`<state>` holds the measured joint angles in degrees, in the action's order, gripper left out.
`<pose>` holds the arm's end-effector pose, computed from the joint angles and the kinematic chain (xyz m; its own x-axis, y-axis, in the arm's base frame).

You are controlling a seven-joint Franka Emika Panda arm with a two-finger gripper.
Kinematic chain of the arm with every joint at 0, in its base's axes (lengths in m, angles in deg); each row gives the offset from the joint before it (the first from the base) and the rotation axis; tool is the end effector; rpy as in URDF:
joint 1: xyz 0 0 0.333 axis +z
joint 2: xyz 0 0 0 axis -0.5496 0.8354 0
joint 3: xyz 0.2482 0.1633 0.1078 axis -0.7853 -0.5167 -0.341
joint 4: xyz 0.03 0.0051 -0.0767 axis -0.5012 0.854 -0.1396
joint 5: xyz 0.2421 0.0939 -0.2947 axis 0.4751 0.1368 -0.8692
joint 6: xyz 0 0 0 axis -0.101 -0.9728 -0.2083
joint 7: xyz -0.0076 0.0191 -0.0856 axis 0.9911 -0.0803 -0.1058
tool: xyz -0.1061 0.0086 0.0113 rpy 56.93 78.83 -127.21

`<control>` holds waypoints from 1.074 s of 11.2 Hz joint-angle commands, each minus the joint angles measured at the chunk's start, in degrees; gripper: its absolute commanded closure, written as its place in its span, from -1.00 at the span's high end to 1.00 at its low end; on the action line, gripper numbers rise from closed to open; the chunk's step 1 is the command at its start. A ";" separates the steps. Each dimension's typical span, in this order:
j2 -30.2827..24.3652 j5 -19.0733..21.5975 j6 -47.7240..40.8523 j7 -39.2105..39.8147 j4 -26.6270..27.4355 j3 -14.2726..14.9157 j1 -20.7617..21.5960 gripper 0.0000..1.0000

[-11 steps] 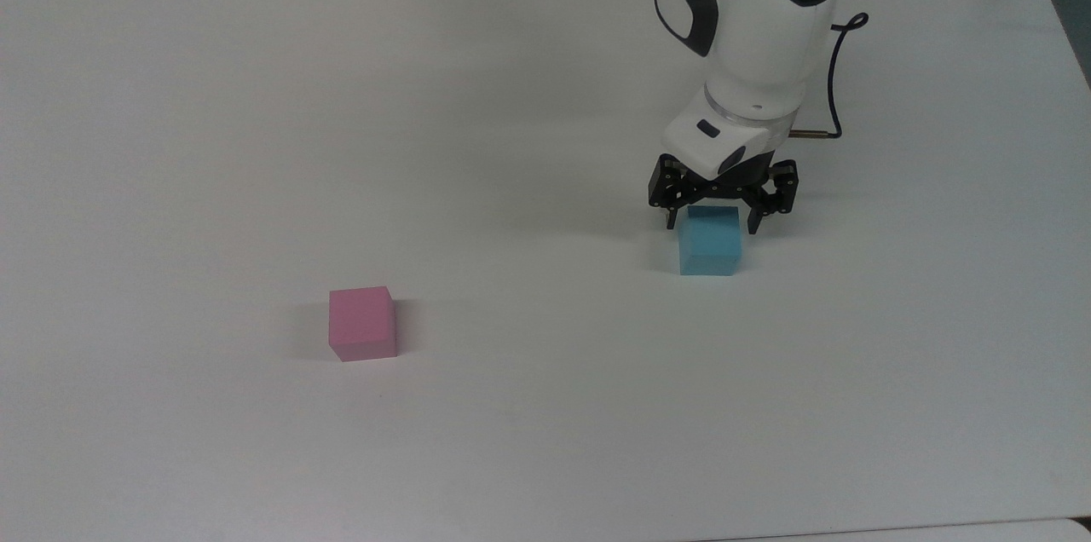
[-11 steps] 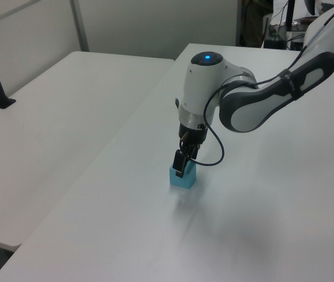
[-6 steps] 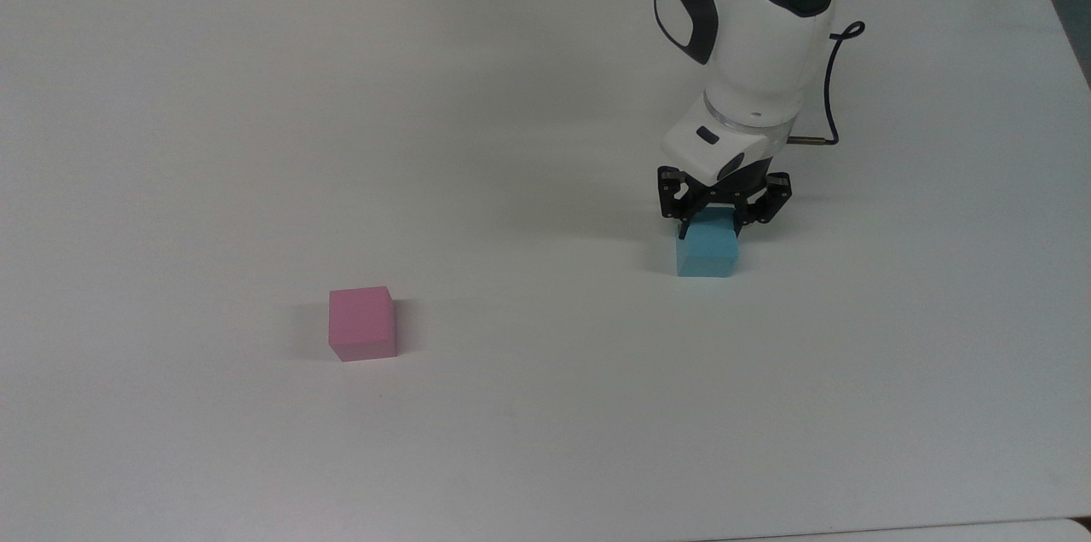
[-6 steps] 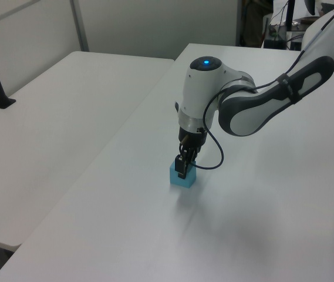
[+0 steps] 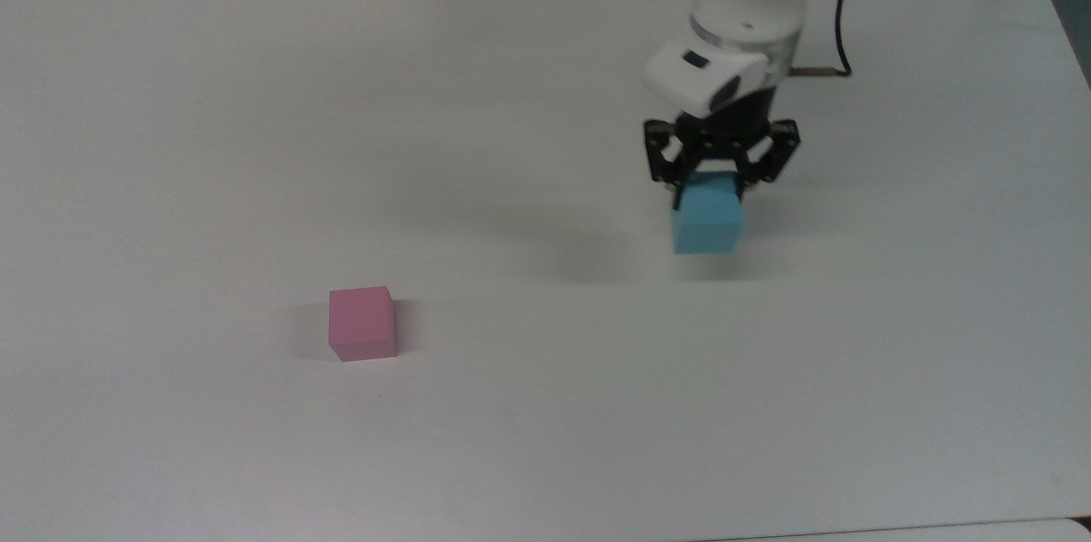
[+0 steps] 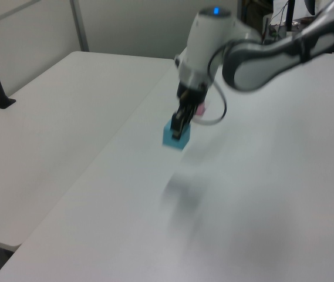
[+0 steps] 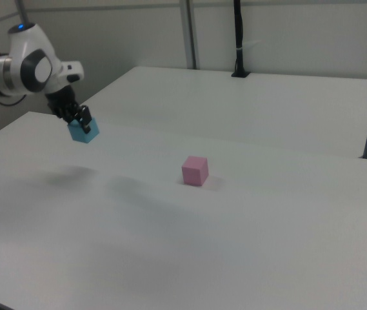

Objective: Put blue cube on pink cube
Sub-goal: 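Lift the light-blue cube and carry it over the pink cube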

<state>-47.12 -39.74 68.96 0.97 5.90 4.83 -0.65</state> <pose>0.6516 0.2551 0.4614 0.9613 -0.0081 0.2755 0.0014 -0.9994 -0.0346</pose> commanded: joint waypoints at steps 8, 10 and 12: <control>-1.41 -0.08 1.95 24.21 -2.44 -0.62 -27.32 -0.67; -0.09 -0.08 4.86 24.21 -2.44 -0.62 -28.03 -0.67; 0.18 0.70 5.22 24.13 -2.44 -0.62 -27.86 -0.67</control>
<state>-47.68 -39.71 73.42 24.65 4.65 4.72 -28.44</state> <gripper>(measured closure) 0.432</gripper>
